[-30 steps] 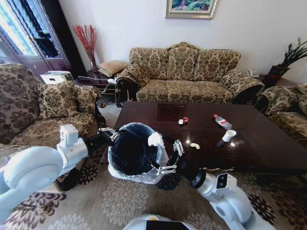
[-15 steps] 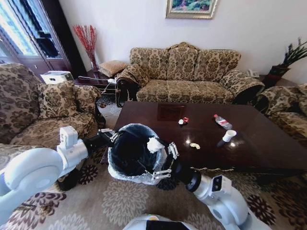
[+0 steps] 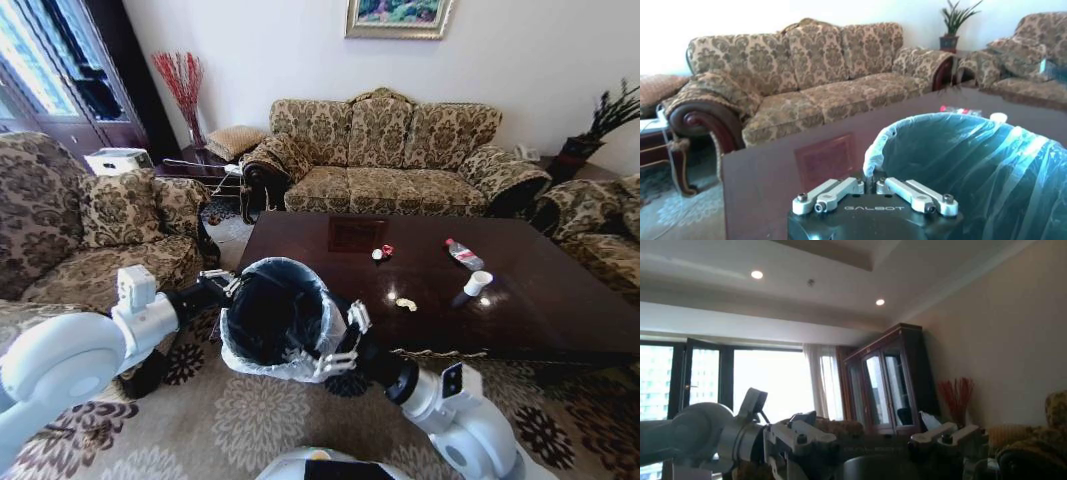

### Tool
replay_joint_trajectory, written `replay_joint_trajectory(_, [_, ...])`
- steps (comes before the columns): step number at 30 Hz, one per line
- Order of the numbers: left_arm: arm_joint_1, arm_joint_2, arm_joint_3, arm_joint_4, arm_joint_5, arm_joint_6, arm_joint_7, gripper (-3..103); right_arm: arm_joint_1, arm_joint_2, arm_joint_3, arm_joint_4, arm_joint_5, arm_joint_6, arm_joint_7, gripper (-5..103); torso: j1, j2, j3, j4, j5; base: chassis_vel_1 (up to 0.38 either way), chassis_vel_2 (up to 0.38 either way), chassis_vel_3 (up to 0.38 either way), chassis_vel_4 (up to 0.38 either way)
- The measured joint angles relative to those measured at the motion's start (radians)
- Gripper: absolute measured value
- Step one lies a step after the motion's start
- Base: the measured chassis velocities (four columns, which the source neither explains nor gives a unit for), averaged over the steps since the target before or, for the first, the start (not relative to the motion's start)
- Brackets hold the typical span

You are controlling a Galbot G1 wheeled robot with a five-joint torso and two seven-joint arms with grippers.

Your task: Move to the front of the table and place the trash on the table into the trash bin.

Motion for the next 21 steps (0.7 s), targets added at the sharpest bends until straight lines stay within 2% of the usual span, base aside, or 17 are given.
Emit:
replay_joint_trajectory(5, [0.046,-0.026,-0.025,0.024,0.051,-0.004,0.001,4,-0.006,0.014,0.061,-0.018,-0.016,0.022,0.037,100,0.0,0.0,0.0,0.0,0.0,0.0,0.0,0.0,0.0])
replay_joint_trajectory(7, [0.031,-0.03,-0.04,0.108,0.064,-0.004,-0.03,4,-0.024,0.037,0.091,-0.056,-0.078,0.045,0.1,100,0.0,0.0,0.0,-0.0003,0.0003,0.0,0.0,0.0,0.0])
replay_joint_trajectory(8, [0.031,-0.03,-0.04,0.108,0.064,-0.004,-0.03,4,-0.024,0.037,0.091,-0.056,-0.078,0.045,0.1,100,0.0,0.0,0.0,-0.0003,0.0003,0.0,0.0,0.0,0.0])
replay_joint_trajectory(10, [0.002,-0.027,-0.037,0.161,0.061,-0.011,-0.047,4,-0.032,0.051,0.099,-0.078,-0.116,0.036,0.165,100,0.0,0.0,0.0,0.0,-0.0001,0.0,0.0,0.0,0.0])
replay_joint_trajectory(11, [-0.025,-0.02,-0.027,0.202,0.053,-0.022,-0.069,4,-0.04,0.061,0.107,-0.095,-0.128,0.008,0.214,100,0.0,0.0,0.0,-0.0001,-0.0002,0.0,0.0,0.0,0.0])
replay_joint_trajectory(14, [-0.057,-0.008,-0.014,0.246,0.032,-0.039,-0.095,4,-0.044,0.069,0.109,-0.131,-0.128,-0.012,0.251,100,0.0,0.0,0.0,-0.0004,-0.0002,0.0,0.0,0.0,0.0])
replay_joint_trajectory(21, [-0.083,0.012,0.008,0.262,0.02,-0.052,-0.102,4,0.008,0.084,0.072,-0.232,-0.131,-0.007,0.256,100,0.0,0.0,0.0,-0.0002,0.0002,0.0,0.0,0.0,0.0])
